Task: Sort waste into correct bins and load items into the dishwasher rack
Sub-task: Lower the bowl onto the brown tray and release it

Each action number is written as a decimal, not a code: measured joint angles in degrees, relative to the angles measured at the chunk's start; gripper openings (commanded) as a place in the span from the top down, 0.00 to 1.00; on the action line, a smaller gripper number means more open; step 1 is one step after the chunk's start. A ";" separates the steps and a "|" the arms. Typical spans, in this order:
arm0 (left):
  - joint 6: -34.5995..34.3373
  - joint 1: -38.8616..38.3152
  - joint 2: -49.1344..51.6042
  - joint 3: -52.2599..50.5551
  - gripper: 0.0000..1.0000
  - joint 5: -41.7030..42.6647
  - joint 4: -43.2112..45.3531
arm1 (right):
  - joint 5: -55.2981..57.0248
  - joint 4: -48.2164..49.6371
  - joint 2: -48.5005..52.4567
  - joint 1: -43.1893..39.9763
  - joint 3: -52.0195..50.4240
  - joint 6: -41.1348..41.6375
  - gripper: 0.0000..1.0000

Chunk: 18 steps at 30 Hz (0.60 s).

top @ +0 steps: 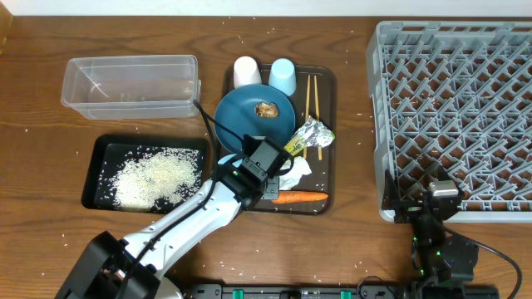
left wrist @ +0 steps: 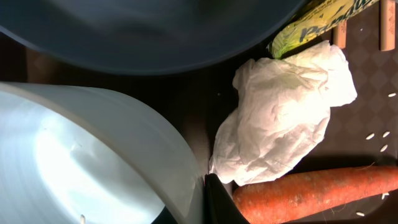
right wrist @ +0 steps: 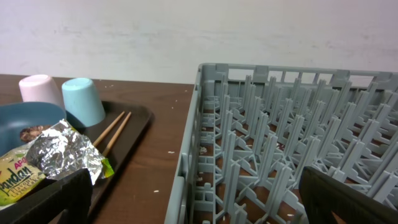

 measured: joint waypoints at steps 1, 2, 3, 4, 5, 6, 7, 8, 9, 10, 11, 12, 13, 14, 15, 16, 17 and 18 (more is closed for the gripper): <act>-0.07 0.00 0.00 0.00 0.93 0.20 -0.13 | 0.00 0.00 0.00 0.00 0.00 0.00 0.01; -0.09 0.00 0.00 0.00 0.93 0.39 -0.35 | 0.00 0.00 0.00 0.00 0.00 0.00 0.01; -0.11 -0.02 0.00 0.00 0.93 0.55 -0.61 | 0.00 0.00 0.00 0.00 0.00 0.00 0.01; -0.11 -0.02 0.00 0.00 0.93 0.68 -0.81 | 0.00 0.00 0.00 0.00 0.00 0.00 0.01; -0.11 0.00 0.00 0.00 0.92 0.83 -0.85 | 0.00 0.00 0.00 0.00 0.00 0.00 0.01; -0.11 -0.02 0.00 0.00 0.92 0.85 -0.83 | 0.00 0.00 0.00 0.00 0.00 0.00 0.01; -0.11 -0.02 0.00 0.00 0.92 0.85 -0.83 | 0.00 0.00 0.00 0.00 0.00 0.00 0.01; -0.09 0.00 0.00 0.00 0.66 0.85 -0.83 | 0.00 0.00 0.00 0.00 0.00 0.00 0.01; 0.17 -0.02 0.00 0.00 0.56 0.85 -0.85 | 0.00 0.00 0.00 0.00 0.00 0.00 0.01; -0.07 -0.02 0.00 0.00 0.55 0.85 -0.83 | 0.00 0.00 0.00 0.00 0.00 0.00 0.01; -0.31 -0.02 0.00 0.00 0.55 0.87 -0.81 | 0.00 0.00 0.00 0.00 0.00 0.00 0.01; -0.31 0.00 0.00 0.00 0.55 0.85 -0.83 | 0.00 0.00 0.00 0.00 0.00 0.00 0.01; -0.26 0.00 0.00 0.00 0.55 0.85 -0.83 | 0.00 0.00 0.00 0.00 0.00 0.00 0.01; -0.26 -0.02 0.00 0.00 0.55 0.85 -0.83 | 0.00 0.00 0.00 0.00 0.00 0.00 0.01; -0.28 -0.02 0.00 0.00 0.55 0.85 -0.83 | 0.00 0.00 0.00 0.00 0.00 0.00 0.01; -0.28 -0.02 0.00 0.00 0.55 0.85 -0.81 | 0.00 0.00 0.00 0.00 0.00 0.00 0.01; -0.28 0.00 0.00 0.00 0.55 0.85 -0.79 | 0.00 0.00 0.00 0.00 0.00 0.00 0.01; -0.26 -0.02 0.00 0.00 0.55 0.85 -0.76 | 0.00 0.00 0.00 0.00 0.00 0.00 0.02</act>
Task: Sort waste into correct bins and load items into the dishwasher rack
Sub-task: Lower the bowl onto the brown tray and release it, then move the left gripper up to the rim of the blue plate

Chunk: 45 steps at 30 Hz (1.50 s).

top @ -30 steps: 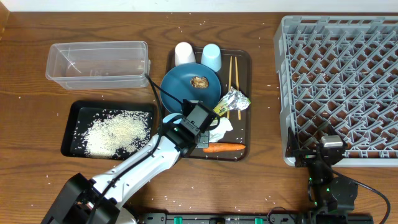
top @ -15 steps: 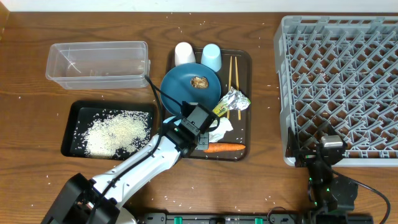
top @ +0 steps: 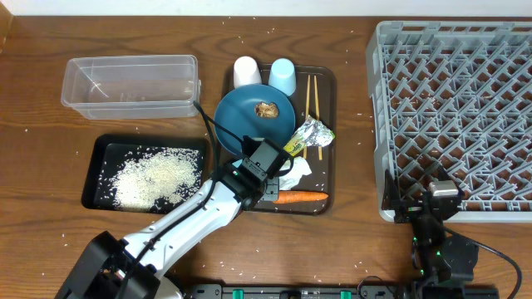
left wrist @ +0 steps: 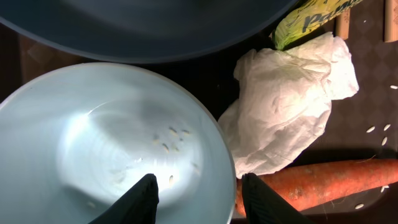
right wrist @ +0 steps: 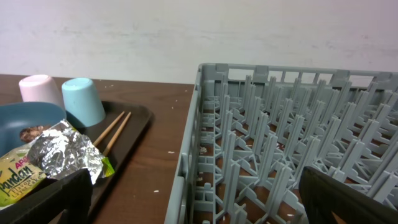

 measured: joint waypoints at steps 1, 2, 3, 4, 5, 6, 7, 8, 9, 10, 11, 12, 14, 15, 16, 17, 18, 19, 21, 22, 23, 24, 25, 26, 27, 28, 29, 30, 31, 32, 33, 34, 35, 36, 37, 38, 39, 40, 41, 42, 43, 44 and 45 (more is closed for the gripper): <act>0.00 0.00 0.00 0.00 0.55 0.00 -0.02 | 0.00 0.00 0.00 0.00 0.00 0.00 0.01; 0.00 0.00 -0.02 0.00 0.55 0.00 -0.04 | 0.00 0.00 0.00 0.00 0.00 0.00 0.01; 0.00 0.02 -0.04 0.07 0.55 0.00 -0.13 | 0.00 0.00 0.00 0.00 0.00 0.00 0.01; 0.11 0.02 -0.15 0.20 0.55 0.00 -0.26 | 0.00 0.00 0.00 0.00 0.00 0.00 0.01; 0.42 0.02 -0.33 0.50 0.55 0.00 -0.52 | 0.00 0.00 0.00 0.00 0.00 0.00 0.01; 0.87 0.02 -0.85 1.07 0.55 0.00 -0.74 | 0.00 0.00 0.00 0.00 0.00 0.00 0.01; 1.42 0.02 -1.31 1.55 0.55 0.00 -0.81 | 0.00 0.00 0.00 0.00 0.00 0.00 0.01; 2.16 0.02 -2.14 2.34 0.55 0.00 -0.90 | 0.00 0.00 0.00 0.00 0.00 0.00 0.01; 3.17 0.02 -3.32 3.48 0.55 -0.04 -0.87 | 0.00 0.00 0.00 0.00 0.00 0.00 0.01; 3.63 0.02 -4.07 4.31 0.55 -0.07 -0.92 | 0.00 0.00 0.00 0.00 0.00 0.00 0.01; 4.46 0.07 -4.90 5.60 0.55 -0.17 -1.14 | 0.00 0.00 0.00 0.00 0.00 0.00 0.01; 5.16 0.11 -5.64 6.97 0.55 -0.33 -1.36 | 0.00 0.00 0.00 0.00 0.00 0.00 0.01; 6.69 0.59 -6.21 9.77 0.55 -0.48 -3.37 | 0.00 0.00 0.00 0.00 0.00 0.00 0.01; 7.43 1.09 -6.12 11.26 0.55 -0.50 -5.07 | 0.00 0.00 0.00 0.00 0.00 0.00 0.01; 8.28 1.88 -5.70 13.14 0.55 -0.37 -7.74 | 0.00 0.02 0.00 0.00 0.00 0.00 0.01; 9.29 2.97 -4.94 15.19 0.55 0.20 -10.86 | 0.00 0.02 0.00 0.00 0.00 0.00 0.01; 10.16 3.93 -4.13 16.87 0.55 0.72 -12.98 | 0.00 0.00 0.00 0.00 0.00 0.00 0.01; 11.43 5.27 -2.69 19.43 0.55 1.92 -16.39 | 0.00 0.00 0.00 0.00 0.00 0.00 0.01; 13.86 7.56 0.39 23.98 0.55 4.11 -20.26 | 0.02 0.00 0.00 0.00 0.00 0.00 0.01; 14.82 8.59 1.95 26.10 0.55 4.94 -21.79 | 0.00 0.00 0.00 0.00 0.00 0.00 0.01; 15.76 9.60 3.65 28.13 0.55 5.62 -23.06 | 0.00 0.00 0.00 0.00 0.00 0.00 0.01; 16.65 10.38 5.11 29.64 0.55 6.27 -23.47 | 0.00 0.00 0.00 0.00 0.00 0.00 0.01; 17.22 10.88 6.29 30.64 0.55 6.69 -23.34 | 0.00 -0.02 0.00 0.00 0.00 0.00 0.01; 17.84 11.30 7.39 31.28 0.55 6.95 -22.77 | 0.00 0.00 0.00 0.00 0.00 0.00 0.01; 18.51 11.54 8.52 31.61 0.55 7.30 -21.99 | 0.00 -0.02 0.00 0.00 0.00 0.00 0.01; 19.17 11.65 9.64 31.67 0.56 7.58 -20.96 | 0.00 0.00 0.00 0.00 0.00 0.00 0.01; 19.71 11.65 10.73 31.67 0.55 7.76 -20.06 | 0.00 -0.02 0.00 0.00 0.00 0.00 0.01; 20.00 11.63 11.69 31.67 0.55 7.89 -19.21 | 0.00 -0.02 0.00 0.00 0.00 0.00 0.01; 20.24 11.58 12.72 31.67 0.55 7.96 -18.21 | 0.00 0.00 0.00 0.00 0.00 0.00 0.01; 20.52 11.43 13.88 31.67 0.55 8.02 -17.25 | 0.00 -0.02 0.00 0.00 0.00 0.00 0.01; 20.83 11.37 14.97 31.67 0.55 8.13 -16.44 | 0.00 -0.02 0.00 0.00 0.00 0.00 0.01; 21.07 11.28 16.17 31.67 0.55 8.17 -15.52 | 0.00 0.00 0.00 0.00 0.00 0.00 0.01; 21.24 11.15 17.14 31.67 0.55 8.17 -14.69 | 0.00 0.00 0.00 0.00 0.00 0.00 0.01; 21.31 10.95 18.08 31.67 0.55 8.17 -13.70 | 0.00 0.00 0.00 0.00 0.00 0.00 0.01; 21.42 10.80 18.69 31.67 0.55 8.17 -13.05 | 0.00 0.00 0.00 0.00 0.00 0.00 0.01; 21.46 10.56 19.34 31.67 0.56 8.15 -12.28 | 0.00 -0.02 0.00 0.00 0.00 0.00 0.01; 21.46 10.29 19.87 31.67 0.55 8.17 -11.74 | 0.00 0.00 0.00 0.00 0.00 0.00 0.01; 21.46 9.97 20.28 31.67 0.56 8.17 -11.30 | 0.00 0.00 0.00 0.00 0.00 0.00 0.01; 21.49 9.51 20.65 31.67 0.56 8.17 -10.88 | 0.00 0.00 0.00 0.00 0.00 0.00 0.01; 21.49 9.03 20.90 31.67 0.57 8.17 -10.49 | 0.00 0.00 0.00 0.00 0.00 0.00 0.01; 21.46 8.57 20.96 31.67 0.58 8.17 -10.25 | 0.00 0.00 0.00 0.00 0.00 0.00 0.01; 21.46 8.13 21.00 31.67 0.58 8.17 -10.08 | 0.00 0.00 0.00 0.00 0.00 0.00 0.01; 21.49 7.56 21.00 31.67 0.58 8.20 -9.81 | 0.00 0.00 0.00 0.00 0.00 0.00 0.01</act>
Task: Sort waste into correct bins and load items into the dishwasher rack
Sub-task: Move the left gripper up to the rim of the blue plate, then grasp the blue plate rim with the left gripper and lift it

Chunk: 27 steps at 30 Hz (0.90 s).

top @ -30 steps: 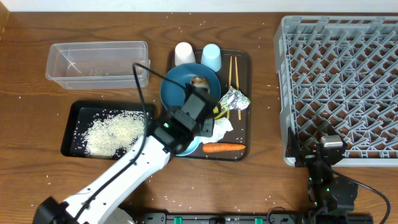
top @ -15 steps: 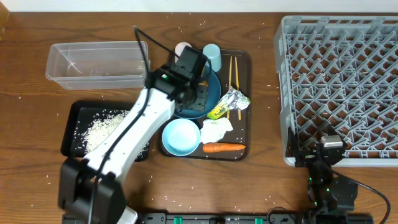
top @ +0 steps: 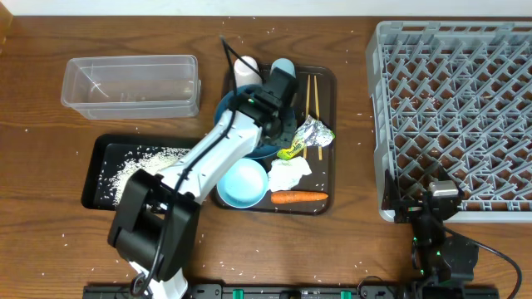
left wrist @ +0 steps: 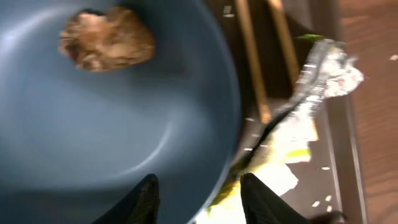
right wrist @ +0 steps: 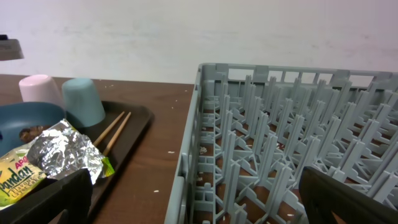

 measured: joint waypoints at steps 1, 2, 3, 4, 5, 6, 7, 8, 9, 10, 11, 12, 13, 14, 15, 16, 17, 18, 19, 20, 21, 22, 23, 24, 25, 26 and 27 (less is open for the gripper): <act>0.00 -0.66 0.00 0.00 0.58 0.00 0.26 | 0.00 0.00 0.00 0.00 0.00 0.00 0.01; -0.02 -1.07 0.00 0.00 0.58 0.00 0.44 | 0.00 0.00 0.00 0.00 0.00 0.00 0.01; 0.00 -1.68 0.00 0.00 0.58 0.02 0.61 | 0.00 0.00 0.00 0.00 0.00 0.00 0.01; -0.02 -2.14 0.00 0.00 0.58 0.15 0.83 | 0.00 0.00 0.00 0.00 0.00 0.00 0.01; 0.00 -2.64 0.00 0.00 0.58 0.22 1.11 | 0.00 0.00 0.00 0.00 0.00 0.00 0.01; 0.00 -3.10 0.02 0.00 0.58 0.37 1.62 | 0.00 0.00 0.00 0.00 0.00 0.00 0.01; 0.00 -3.41 0.09 0.00 0.58 0.42 2.05 | 0.00 0.00 0.00 0.00 0.00 0.00 0.01; 0.00 -3.67 0.22 0.00 0.58 0.52 2.47 | 0.00 0.00 0.00 0.00 0.00 0.00 0.01; 0.00 -3.76 0.50 0.00 0.58 0.63 2.67 | 0.00 0.00 0.00 0.00 0.00 0.00 0.01; 0.00 -3.76 0.81 0.00 0.58 0.66 2.91 | 0.00 0.00 0.00 0.00 0.00 0.00 0.01; 0.00 -3.74 1.40 0.00 0.58 0.76 3.32 | 0.00 0.00 0.00 0.00 0.00 0.00 0.01; -0.02 -3.69 2.01 0.00 0.58 0.79 3.58 | 0.00 0.00 0.00 0.00 0.00 0.00 0.01; 0.00 -3.67 2.73 0.00 0.58 0.79 3.74 | 0.00 -0.02 0.00 0.00 0.00 0.00 0.01; 0.00 -3.63 3.48 0.00 0.58 0.79 3.80 | 0.00 0.00 0.00 0.00 0.00 0.00 0.01; 0.00 -3.63 4.11 0.00 0.58 0.79 3.82 | 0.00 0.00 0.00 0.00 0.00 0.00 0.01; 0.00 -3.65 4.59 0.00 0.59 0.79 3.82 | 0.00 0.00 0.00 0.00 0.00 0.00 0.01; -0.02 -3.65 4.92 0.00 0.62 0.79 3.82 | 0.00 0.00 0.00 0.00 0.00 0.00 0.01; -0.07 -3.65 5.05 0.00 0.64 0.79 3.82 | 0.00 -0.02 0.00 0.00 0.00 0.00 0.01; 0.02 -3.65 5.05 -0.02 0.66 0.81 3.85 | 0.00 0.00 0.00 0.00 0.00 0.00 0.01; 0.02 -3.65 5.05 0.00 0.69 0.79 3.87 | 0.00 0.00 0.00 0.00 0.00 0.00 0.01; 0.00 -3.67 5.03 0.00 0.71 0.79 3.87 | 0.00 0.00 0.00 0.00 0.00 0.00 0.01; 0.00 -3.76 5.03 -0.02 0.73 0.76 3.80 | 0.00 0.00 0.00 0.00 0.00 0.00 0.01; 0.09 -3.82 5.05 0.00 0.74 0.79 3.78 | 0.00 0.00 0.00 0.00 0.00 0.00 0.01; 0.17 -3.98 5.03 0.00 0.75 0.76 3.78 | 0.00 0.00 0.00 0.00 0.00 0.00 0.01; 0.13 -4.13 5.03 -0.02 0.75 0.76 3.78 | 0.00 0.00 0.00 0.00 0.00 0.00 0.01; 0.17 -4.46 5.03 -0.02 0.75 0.76 3.78 | 0.00 0.00 0.00 0.00 0.00 0.00 0.01; 0.17 -4.90 5.03 -0.02 0.75 0.79 3.78 | 0.00 0.00 0.00 0.00 0.00 0.00 0.01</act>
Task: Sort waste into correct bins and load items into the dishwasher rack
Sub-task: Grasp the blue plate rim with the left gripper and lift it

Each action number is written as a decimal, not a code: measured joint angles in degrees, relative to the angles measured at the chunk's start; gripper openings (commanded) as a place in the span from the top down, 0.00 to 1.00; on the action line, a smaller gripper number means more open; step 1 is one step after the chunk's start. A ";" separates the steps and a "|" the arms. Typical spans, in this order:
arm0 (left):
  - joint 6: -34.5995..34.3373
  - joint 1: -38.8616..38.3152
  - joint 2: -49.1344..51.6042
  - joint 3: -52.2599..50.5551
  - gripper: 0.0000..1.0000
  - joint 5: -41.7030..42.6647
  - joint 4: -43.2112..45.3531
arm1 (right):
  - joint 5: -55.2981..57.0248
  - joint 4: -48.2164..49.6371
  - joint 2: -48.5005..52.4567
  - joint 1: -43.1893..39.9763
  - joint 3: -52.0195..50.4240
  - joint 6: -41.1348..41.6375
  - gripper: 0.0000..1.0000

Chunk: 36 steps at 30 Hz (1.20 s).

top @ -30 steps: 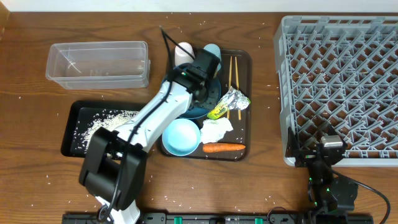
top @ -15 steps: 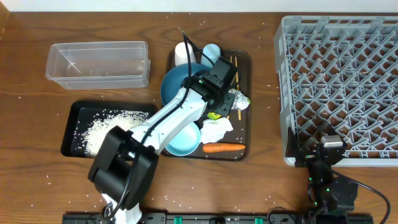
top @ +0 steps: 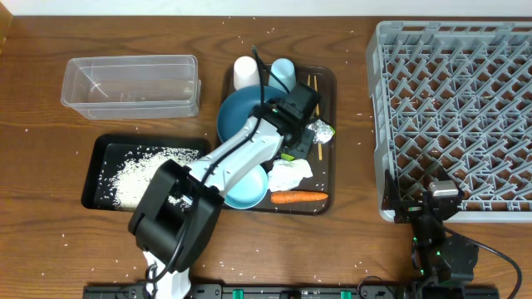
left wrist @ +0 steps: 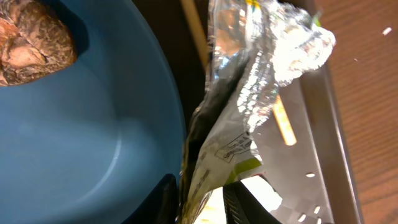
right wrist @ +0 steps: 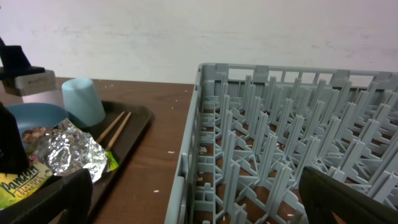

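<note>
A crumpled foil snack wrapper [left wrist: 261, 68] lies on the brown tray [top: 324, 178], against the rim of the dark blue plate [left wrist: 93, 137]. My left gripper [left wrist: 200, 202] is down over the tray with its jaws drawn in on the wrapper's lower end. A brown food scrap [left wrist: 31, 37] rests on the plate. A light blue bowl [top: 246, 189], a white napkin [top: 289, 173] and a carrot [top: 301, 198] fill the tray's near side. My right gripper [right wrist: 199, 208] stands open by the grey dishwasher rack [top: 457, 108].
A white cup [top: 244, 71], a light blue cup [top: 283, 70] and chopsticks [top: 313, 83] occupy the tray's far end. A clear plastic container [top: 131, 85] and a black tray of rice [top: 143, 173] stand to the left. Rice grains are scattered over the table.
My left gripper has moved right from over the plate's middle to the wrapper at its rim, and its jaws have narrowed onto the wrapper. The right arm stayed put.
My left gripper held the light blue bowl's rim at the tray's near side, beside the napkin and carrot. Then it stood open above the bowl, which sat flat. Then it hung open over the dark plate, and now it grips the wrapper.
</note>
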 measured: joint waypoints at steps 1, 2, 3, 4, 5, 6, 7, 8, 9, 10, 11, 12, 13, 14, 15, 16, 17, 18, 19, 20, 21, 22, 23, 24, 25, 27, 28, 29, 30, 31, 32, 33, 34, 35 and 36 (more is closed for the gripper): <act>0.00 -0.55 0.00 0.00 0.75 -0.02 0.00 | 0.00 0.00 0.00 0.00 0.00 0.00 0.01; 0.00 -1.22 0.00 0.02 0.75 -0.02 0.02 | 0.00 0.00 0.00 0.00 0.00 0.00 0.01; 0.00 -2.08 0.00 0.02 0.75 -0.02 0.04 | 0.00 0.00 0.00 0.00 0.00 0.00 0.01; 0.00 -2.78 0.00 0.02 0.74 -0.02 0.02 | 0.00 0.00 0.00 0.00 0.00 0.00 0.01; -0.02 -3.45 0.00 0.02 0.75 -0.02 0.07 | 0.00 0.00 0.00 0.00 0.00 0.00 0.01; 0.00 -4.24 0.00 0.02 0.75 -0.20 0.07 | 0.00 0.00 0.00 0.00 0.00 0.00 0.01; 0.00 -4.85 0.00 0.02 0.74 -0.55 0.07 | 0.00 0.00 0.00 0.00 0.00 0.00 0.01; 0.00 -5.44 0.00 0.02 0.74 -1.27 0.07 | 0.00 0.00 0.00 0.00 0.00 0.00 0.01; 0.00 -5.88 0.00 0.00 0.74 -1.84 0.07 | 0.00 0.00 0.00 0.00 0.00 0.00 0.01; 0.00 -6.12 0.00 0.02 0.74 -2.29 0.07 | 0.00 0.00 0.00 0.00 0.00 0.00 0.01; 0.00 -6.21 0.00 0.02 0.73 -2.69 0.04 | 0.00 0.00 0.00 0.00 0.00 0.00 0.01; 0.00 -6.19 0.00 0.00 0.73 -3.10 0.04 | 0.00 0.00 0.00 0.00 0.00 0.00 0.01; 0.00 -6.19 0.00 0.02 0.73 -3.28 0.04 | 0.00 0.00 0.00 0.00 0.00 0.00 0.01; 0.00 -6.14 0.00 0.02 0.73 -3.48 0.02 | 0.00 0.00 0.00 0.00 0.00 0.00 0.01; 0.00 -6.10 0.00 0.02 0.73 -3.56 0.00 | 0.00 0.00 0.00 0.00 0.00 0.00 0.01; 0.00 -6.08 0.00 0.00 0.73 -3.74 -0.07 | 0.00 0.00 0.00 0.00 0.00 0.00 0.01; 0.00 -6.08 0.00 0.02 0.73 -3.91 -0.17 | 0.00 0.00 0.00 0.00 0.00 0.00 0.01; -0.02 -6.08 0.00 0.02 0.73 -4.09 -0.33 | 0.00 0.00 0.00 0.00 0.00 0.00 0.01; -0.07 -6.08 0.00 0.02 0.73 -4.20 -0.52 | 0.00 0.00 0.00 0.00 0.00 0.00 0.01; -0.17 -6.08 0.00 0.02 0.73 -4.22 -0.72 | 0.00 0.00 0.00 0.00 0.00 0.00 0.01; -0.22 -6.08 -0.02 0.02 0.74 -4.24 -0.87 | 0.00 0.00 0.00 0.00 0.00 0.00 0.01; -0.24 -6.12 -0.04 0.02 0.74 -4.31 -1.05 | 0.00 0.00 0.00 0.00 0.00 0.00 0.01; -0.28 -6.21 -0.09 0.02 0.74 -4.31 -1.22 | 0.00 0.00 0.00 0.00 0.00 0.00 0.01; -0.46 -6.29 -0.13 0.02 0.74 -4.31 -1.44 | 0.00 0.00 0.00 0.00 0.00 0.00 0.01; -0.70 -6.43 -0.24 0.00 0.74 -4.28 -1.57 | 0.00 0.00 0.00 0.00 0.00 0.00 0.01; -1.27 -7.02 -0.46 0.02 0.74 -3.89 -1.75 | 0.00 0.00 0.00 0.00 0.00 0.00 0.01; -1.55 -7.41 -0.55 0.00 0.74 -3.69 -1.77 | 0.00 0.00 0.00 0.00 0.00 0.00 0.01; -1.75 -7.85 -0.66 0.02 0.74 -3.41 -1.75 | 0.00 0.00 0.00 0.00 0.00 0.00 0.01; -1.81 -8.24 -0.70 0.02 0.74 -3.19 -1.77 | 0.00 0.00 0.00 0.00 0.00 0.00 0.01; -1.99 -8.83 -0.72 0.00 0.74 -2.97 -1.73 | 0.00 0.00 0.00 0.00 0.00 0.00 0.01; -1.99 -9.35 -0.72 0.02 0.74 -2.82 -1.73 | 0.00 0.00 0.00 0.00 0.00 0.00 0.01; -2.01 -9.79 -0.72 0.02 0.74 -2.71 -1.75 | 0.00 0.00 0.00 0.00 0.00 0.00 0.01; -2.01 -10.23 -0.72 0.02 0.74 -2.56 -1.73 | 0.00 0.00 0.00 0.00 0.00 0.00 0.01; -2.03 -10.60 -0.72 0.00 0.74 -2.56 -1.75 | 0.00 0.00 0.00 0.00 0.00 0.00 0.01; -2.03 -10.80 -0.72 0.02 0.74 -2.51 -1.84 | 0.00 0.00 0.00 0.00 0.00 0.00 0.01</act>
